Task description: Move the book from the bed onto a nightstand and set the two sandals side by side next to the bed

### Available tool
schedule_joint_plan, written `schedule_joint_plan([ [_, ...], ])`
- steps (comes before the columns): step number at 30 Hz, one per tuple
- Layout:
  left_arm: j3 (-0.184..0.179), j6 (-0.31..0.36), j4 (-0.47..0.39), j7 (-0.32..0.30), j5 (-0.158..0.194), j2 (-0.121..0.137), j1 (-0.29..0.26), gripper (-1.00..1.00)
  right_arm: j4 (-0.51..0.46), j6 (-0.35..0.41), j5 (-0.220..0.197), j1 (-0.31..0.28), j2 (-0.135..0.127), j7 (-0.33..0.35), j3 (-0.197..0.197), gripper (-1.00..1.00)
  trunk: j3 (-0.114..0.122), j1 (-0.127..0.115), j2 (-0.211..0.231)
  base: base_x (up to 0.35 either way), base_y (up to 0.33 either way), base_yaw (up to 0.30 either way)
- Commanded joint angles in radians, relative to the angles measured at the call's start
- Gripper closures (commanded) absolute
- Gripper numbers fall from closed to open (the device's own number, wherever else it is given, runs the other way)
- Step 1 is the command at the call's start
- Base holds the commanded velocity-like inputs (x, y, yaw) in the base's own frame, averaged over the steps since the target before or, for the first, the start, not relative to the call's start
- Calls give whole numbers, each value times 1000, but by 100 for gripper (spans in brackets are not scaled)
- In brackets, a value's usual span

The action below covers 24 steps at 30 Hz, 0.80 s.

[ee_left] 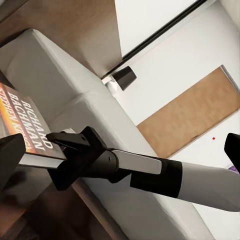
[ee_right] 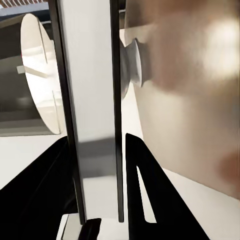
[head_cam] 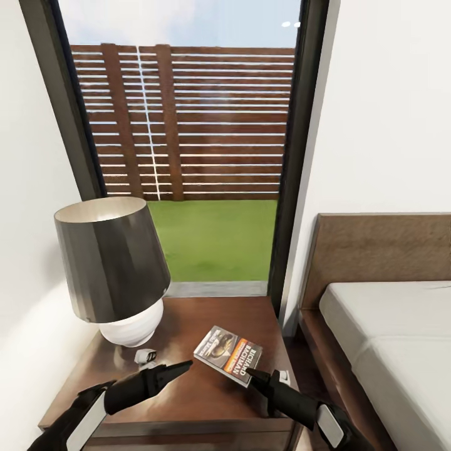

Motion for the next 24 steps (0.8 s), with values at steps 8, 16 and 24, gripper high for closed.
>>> schedule_joint_plan([
  [8, -5, 10, 1, 0, 10, 1, -1, -100, -3, 4, 6, 0, 34, -22, -4, 100, -1, 0, 0, 0, 0, 0],
  [16, -5, 10, 1, 0, 10, 1, -1, -100, -7, 4, 5, 0, 36, -102, -3, 100, -1, 0, 0, 0, 0, 0],
  [24, -5, 10, 1, 0, 10, 1, -1, -100, -63, 4, 6, 0, 36, -107, -4, 100, -1, 0, 0, 0, 0, 0],
])
